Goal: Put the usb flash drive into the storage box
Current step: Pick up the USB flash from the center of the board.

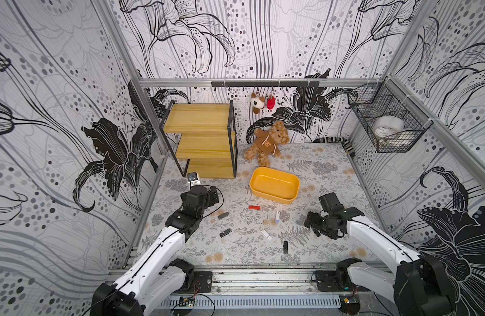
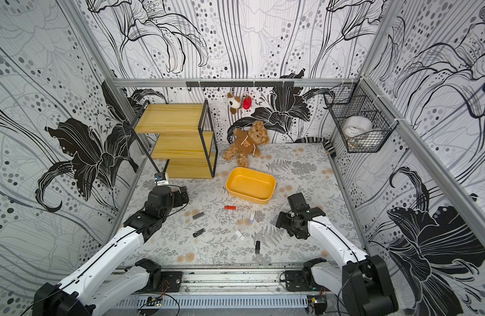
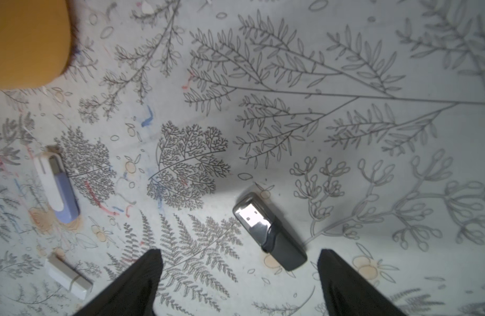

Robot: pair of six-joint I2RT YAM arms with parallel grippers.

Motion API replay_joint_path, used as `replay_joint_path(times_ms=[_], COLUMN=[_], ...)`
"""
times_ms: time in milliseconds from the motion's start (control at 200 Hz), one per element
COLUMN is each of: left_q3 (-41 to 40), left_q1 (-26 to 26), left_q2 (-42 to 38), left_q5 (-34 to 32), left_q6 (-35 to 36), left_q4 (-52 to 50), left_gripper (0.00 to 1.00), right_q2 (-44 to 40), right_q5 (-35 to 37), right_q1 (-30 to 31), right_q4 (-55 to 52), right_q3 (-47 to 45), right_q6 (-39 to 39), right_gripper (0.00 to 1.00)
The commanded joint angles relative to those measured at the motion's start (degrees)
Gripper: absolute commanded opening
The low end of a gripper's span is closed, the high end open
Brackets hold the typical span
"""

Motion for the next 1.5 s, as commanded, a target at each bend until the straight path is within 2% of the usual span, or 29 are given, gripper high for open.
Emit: replay_joint_path(times_ms=[0,641,957,1288,1493], left_q3=[1.7,1.5,1.5,1.6,1.6], left_q1=[-0.4,-0.4,-0.4,-0.4,-0.4], left_q2=[0.1,1.8,1.9,2.2,2.6], left_q5=[0.1,0.3,0.4,0.3,0.3], left_q6=[-0.3,0.0,0.1,-0.1,0.0], left_q4=[-0.3,0.1,-0.3,-0.3,-0.4], left_gripper=[0.98,0.98,0.98,0.98,0.98], right_q2=[1.5,4.6,2.3,2.9,4.7], right_q5=[-1.1,-3.4,1.3,1.6,2.1], right_q1=[0.5,0.8,1.1,1.3,2.5], right_q4=[0.2,1.3,-0.7,-0.5,-0.8], right_q3=[0.3,-0.6,1.1,1.1,2.3], right_q6=[-1.6,-2.6,-1.3,-1.6,-2.6], right_gripper=[0.92,0.77,0.75,0.73,0.68])
